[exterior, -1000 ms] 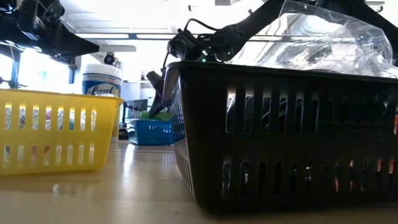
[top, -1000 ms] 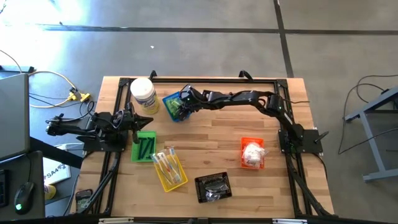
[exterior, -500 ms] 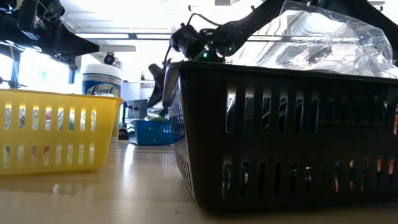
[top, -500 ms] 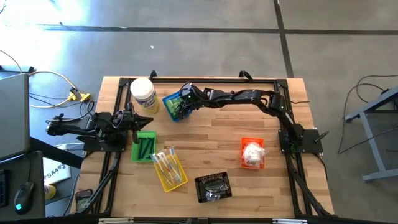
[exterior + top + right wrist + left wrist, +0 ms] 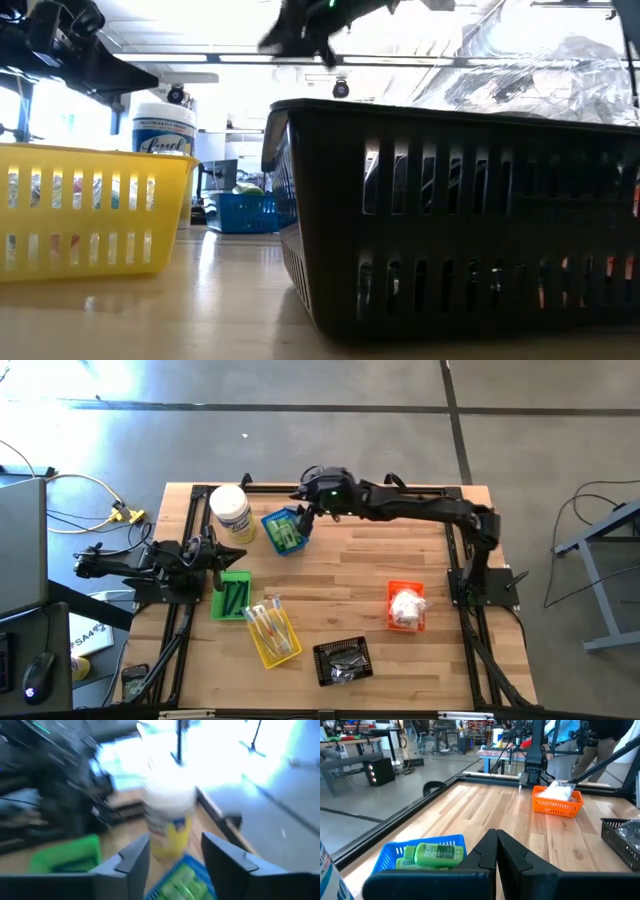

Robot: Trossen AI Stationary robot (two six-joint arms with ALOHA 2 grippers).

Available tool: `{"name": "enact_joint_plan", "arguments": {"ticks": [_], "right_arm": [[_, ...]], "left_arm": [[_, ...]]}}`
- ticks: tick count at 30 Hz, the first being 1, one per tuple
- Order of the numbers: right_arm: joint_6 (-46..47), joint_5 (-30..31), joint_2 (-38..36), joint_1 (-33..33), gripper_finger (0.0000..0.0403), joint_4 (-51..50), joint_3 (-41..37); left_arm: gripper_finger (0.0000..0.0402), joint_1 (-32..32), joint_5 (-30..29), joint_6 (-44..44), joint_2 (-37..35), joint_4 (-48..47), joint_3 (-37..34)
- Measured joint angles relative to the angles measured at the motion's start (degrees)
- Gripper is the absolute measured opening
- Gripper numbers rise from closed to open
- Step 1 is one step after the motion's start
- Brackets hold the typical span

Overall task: Pick & Place Travel size toiletries
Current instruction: Return to Home Position

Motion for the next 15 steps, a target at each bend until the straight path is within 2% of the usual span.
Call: {"name": "enact_joint_plan", "arguments": {"ticks": [5, 9, 15], "right_arm": [[-5.7, -3.1, -7.8, 3.5, 0.0089, 3.7, -1.9], [-8.7, -4.4, -14.9, 6.0, 0.0017, 12.3, -9.2], [-7.2, -5.0, -27.9, 6.9, 0.0005, 28.2, -28.5]], "left_arm": [[0.0000, 0.0, 0.0, -0.1, 0.0, -0.4, 0.0], [0.0000, 0.0, 0.0, -1.5, 0.0, -0.6, 0.0], [0.0000, 0.0, 0.0, -1.8, 0.0, -2.1, 0.0]]}}
